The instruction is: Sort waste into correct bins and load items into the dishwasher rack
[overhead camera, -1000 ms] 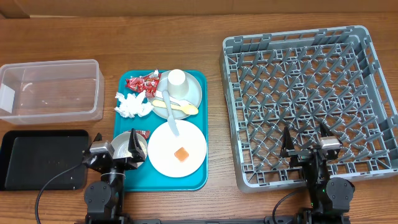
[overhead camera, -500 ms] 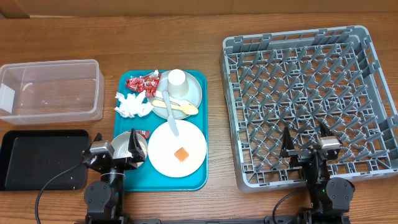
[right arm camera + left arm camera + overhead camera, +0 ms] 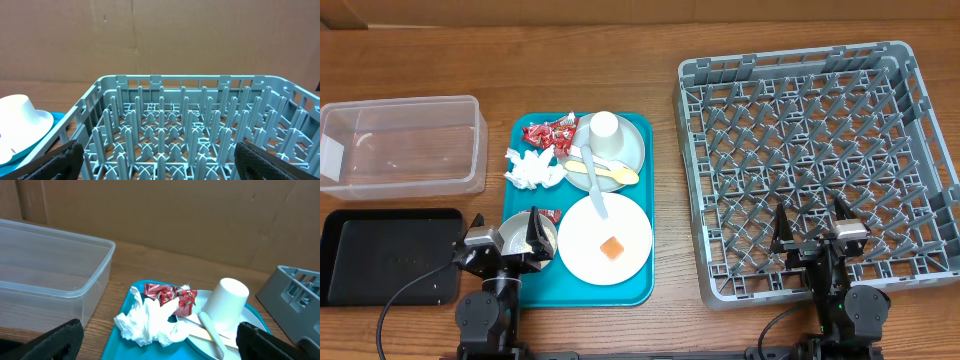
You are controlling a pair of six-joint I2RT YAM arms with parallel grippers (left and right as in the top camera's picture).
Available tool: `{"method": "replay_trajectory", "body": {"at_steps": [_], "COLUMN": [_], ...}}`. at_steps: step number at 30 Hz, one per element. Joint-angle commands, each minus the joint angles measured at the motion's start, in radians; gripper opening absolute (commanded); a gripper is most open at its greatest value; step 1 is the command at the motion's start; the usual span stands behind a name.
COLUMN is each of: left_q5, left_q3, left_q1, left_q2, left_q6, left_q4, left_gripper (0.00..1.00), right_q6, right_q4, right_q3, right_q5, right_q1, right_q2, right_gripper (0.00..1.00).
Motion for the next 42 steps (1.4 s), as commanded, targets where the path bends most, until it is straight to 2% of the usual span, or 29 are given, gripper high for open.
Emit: {"method": "replay_trajectory", "body": {"at_steps": [1,4,5,9,11,14,16,18,20,22,26,30,32,34,39,42], "left_q5": [-0.014,0.008,0.076,0.513,0.660,0.702,0.750,0.795,0.814,0.840,0.757,0.563,0.449,0.405,0.423,0.367], "left_q3": [-0.003,-0.003,-0.003,-0.003,-0.003,-0.003,0.000,0.016,0.061,0.136,0.364,0.640,0.773,0.875,1.078,1.143], "left_q1": [-0.006,-0.006,-0.007,-0.007,-0.007,-0.006,-0.005,-0.005,-0.005,-0.005,-0.005,-0.005,-0.005,-0.005,-0.005,-0.005], "left_q2": [-0.010,-0.010,-0.010,-0.010,-0.010,-0.010,-0.010,-0.010,-0.010,-0.009,0.017,0.114,0.191,0.266,0.471,0.572], "left_q6": [0.026,-0.006,-0.061,-0.426,-0.555,-0.604,-0.625,-0.621,-0.598,-0.506,-0.318,-0.148,-0.142,-0.139,-0.070,-0.056], "left_q4": [0.004,0.020,0.019,0.035,0.034,0.055,0.138,0.221,0.229,0.193,-0.093,-0.462,-0.623,-0.731,-0.942,-1.062], "left_gripper": [1.00,1.00,1.00,1.00,1.00,1.00,1.00,1.00,1.00,1.00,1.00,1.00,1.00,1.00,1.00,1.00], "right_q6": [0.000,0.000,0.000,0.000,0.000,0.000,0.000,0.000,0.000,0.000,0.000,0.000,0.000,0.000,0.000,0.000], "right_q4": [0.003,0.003,0.003,0.003,0.003,0.003,0.003,0.004,0.003,0.003,0.003,0.003,0.003,0.003,0.003,0.003], "right_q3": [-0.010,-0.010,-0.010,-0.010,-0.010,-0.010,-0.010,-0.010,-0.010,-0.010,-0.010,-0.011,-0.010,-0.010,-0.010,-0.010], "right_q5": [0.013,0.013,0.013,0.013,0.013,0.013,0.013,0.013,0.013,0.013,0.013,0.013,0.013,0.013,0.013,0.013], "right_q1": [-0.003,-0.003,-0.003,-0.003,-0.003,-0.003,-0.003,-0.003,-0.003,-0.003,-0.003,-0.003,-0.003,-0.003,-0.003,-0.003], "right_q2": [-0.010,-0.010,-0.010,-0.010,-0.010,-0.010,-0.010,-0.010,-0.010,-0.010,-0.010,-0.010,-0.010,-0.010,-0.010,-0.010], "right_gripper": [1.00,1.00,1.00,1.00,1.00,1.00,1.00,1.00,1.00,1.00,1.00,1.00,1.00,1.00,1.00,1.00]}}
